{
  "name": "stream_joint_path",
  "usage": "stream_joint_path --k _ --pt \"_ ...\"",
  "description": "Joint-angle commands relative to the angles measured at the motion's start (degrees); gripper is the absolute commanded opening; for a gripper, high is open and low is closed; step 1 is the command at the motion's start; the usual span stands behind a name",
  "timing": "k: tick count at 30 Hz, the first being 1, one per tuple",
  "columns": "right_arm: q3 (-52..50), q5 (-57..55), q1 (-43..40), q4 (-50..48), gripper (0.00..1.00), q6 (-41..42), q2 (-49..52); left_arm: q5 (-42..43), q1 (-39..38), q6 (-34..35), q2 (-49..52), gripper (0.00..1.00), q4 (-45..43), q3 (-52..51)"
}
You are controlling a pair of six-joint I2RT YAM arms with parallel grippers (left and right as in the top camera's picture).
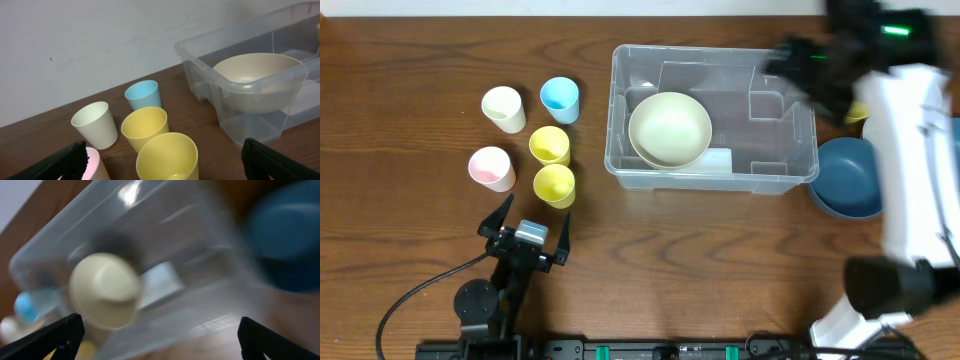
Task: Pack container
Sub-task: 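Open the right gripper and withdraw it to the right, then grasp the rim of the teal bowl with the right gripper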
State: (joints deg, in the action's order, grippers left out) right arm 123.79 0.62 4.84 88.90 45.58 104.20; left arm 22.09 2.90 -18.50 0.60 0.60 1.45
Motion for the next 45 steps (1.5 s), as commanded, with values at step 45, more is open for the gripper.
stream_joint_path --k 45 --pt "-63.06 -5.53 -31.85 -34.84 0.84 -19.93 -4.11 0.33 0.26 -0.94 -0.37 0.98 1.79 -1.22"
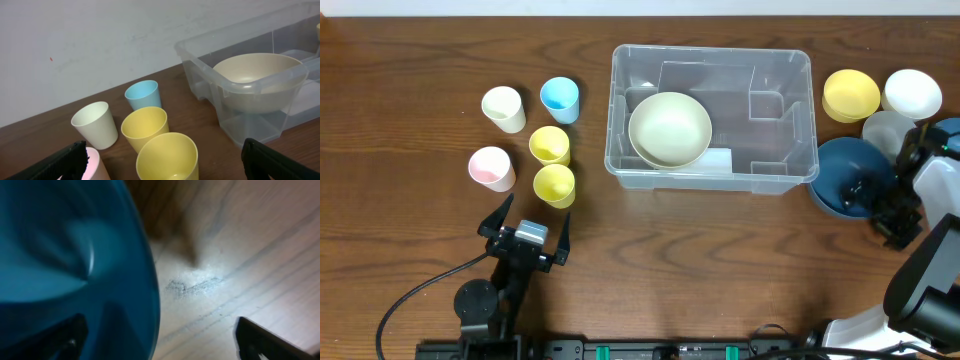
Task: Pack container
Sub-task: 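Grasp the rim of the teal bowl with the right gripper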
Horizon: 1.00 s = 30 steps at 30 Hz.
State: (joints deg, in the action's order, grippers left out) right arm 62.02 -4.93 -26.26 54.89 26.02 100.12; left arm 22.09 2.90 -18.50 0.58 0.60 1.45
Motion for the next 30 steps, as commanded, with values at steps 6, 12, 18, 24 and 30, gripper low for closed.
stream_joint_path --k 6,12,18,24,30 --pt "-2.56 0.02 -3.13 -0.59 0.29 0.33 -0.02 0.33 0.26 -0.94 -0.35 0.98 1.79 -1.22" --pt "-2.16 -2.14 -8.44 3.34 0.01 0.9 -0.11 0.33 0.26 -0.94 -0.35 0.98 1.79 -1.22" --pt "5.03 -1.88 -15.23 13.14 0.01 0.98 -0.55 0.33 0.26 -0.94 -0.35 0.98 1.79 -1.22" --pt "20.83 5.14 -18.53 26.69 0.01 1.57 -3.78 0.33 0.26 -0.94 -0.35 0.98 1.79 -1.22" --pt "42.4 18.8 -17.99 33.35 0.01 1.51 -10.71 0.33 0.26 -0.94 -0.35 0.98 1.79 -1.22"
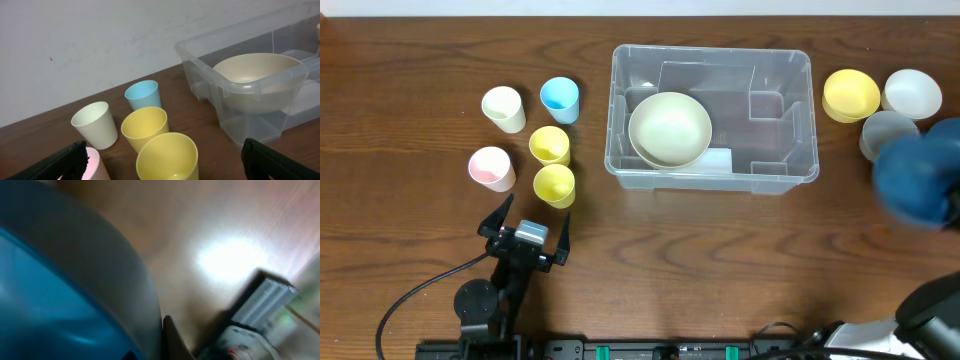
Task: Pack container
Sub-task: 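Grasp the rim of the teal bowl with the right gripper, then carry the teal bowl over the bin and set it in the cream bowl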
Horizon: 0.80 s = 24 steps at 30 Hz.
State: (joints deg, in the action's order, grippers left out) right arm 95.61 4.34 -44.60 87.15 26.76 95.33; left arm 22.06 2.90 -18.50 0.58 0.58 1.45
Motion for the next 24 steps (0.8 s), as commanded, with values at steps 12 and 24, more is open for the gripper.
stream_joint_path --k 12,24 --pt "18.53 19.37 29.38 -11.61 0.01 4.57 -16.72 0.35 0.26 -0.94 -0.35 0.98 1.81 -1.22" --pt "17.94 2.12 60.0 -15.39 0.01 7.78 1.14 0.35 0.26 -0.94 -0.35 0.98 1.81 -1.22"
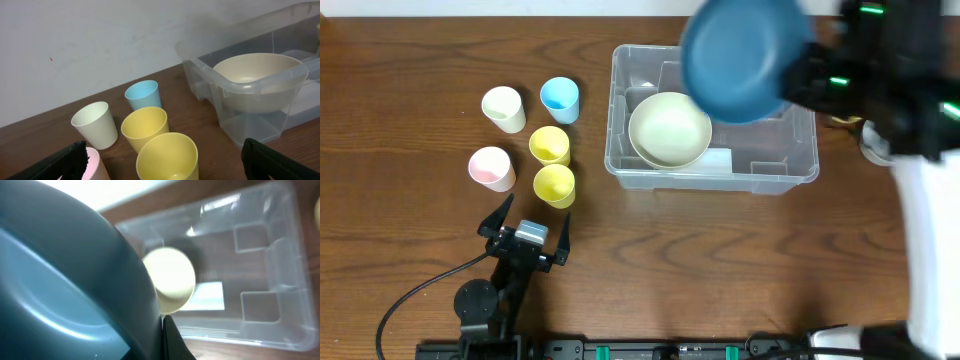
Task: Pack container
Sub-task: 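Carry the teal bowl over the bin and set it in the cream bowl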
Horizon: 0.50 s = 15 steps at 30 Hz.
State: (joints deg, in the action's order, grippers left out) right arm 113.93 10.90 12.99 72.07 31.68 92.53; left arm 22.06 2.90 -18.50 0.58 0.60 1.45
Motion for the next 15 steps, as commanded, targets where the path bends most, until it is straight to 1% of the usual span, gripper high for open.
stream_joint_path --k 1,5,15 --pt "-0.37 -4.48 2.99 -0.63 0.01 3.43 5.62 0.35 0.26 -0.94 -0.35 0.98 1.79 -1.22" --pt "-0.37 -4.46 4.52 -1.2 0.01 6.05 12.74 0.33 0.26 -0.94 -0.35 0.98 1.79 -1.22" --pt "-0.37 -4.44 5.95 -0.59 0.01 5.99 23.5 0.35 0.26 -0.94 -0.35 0.98 1.79 -1.22"
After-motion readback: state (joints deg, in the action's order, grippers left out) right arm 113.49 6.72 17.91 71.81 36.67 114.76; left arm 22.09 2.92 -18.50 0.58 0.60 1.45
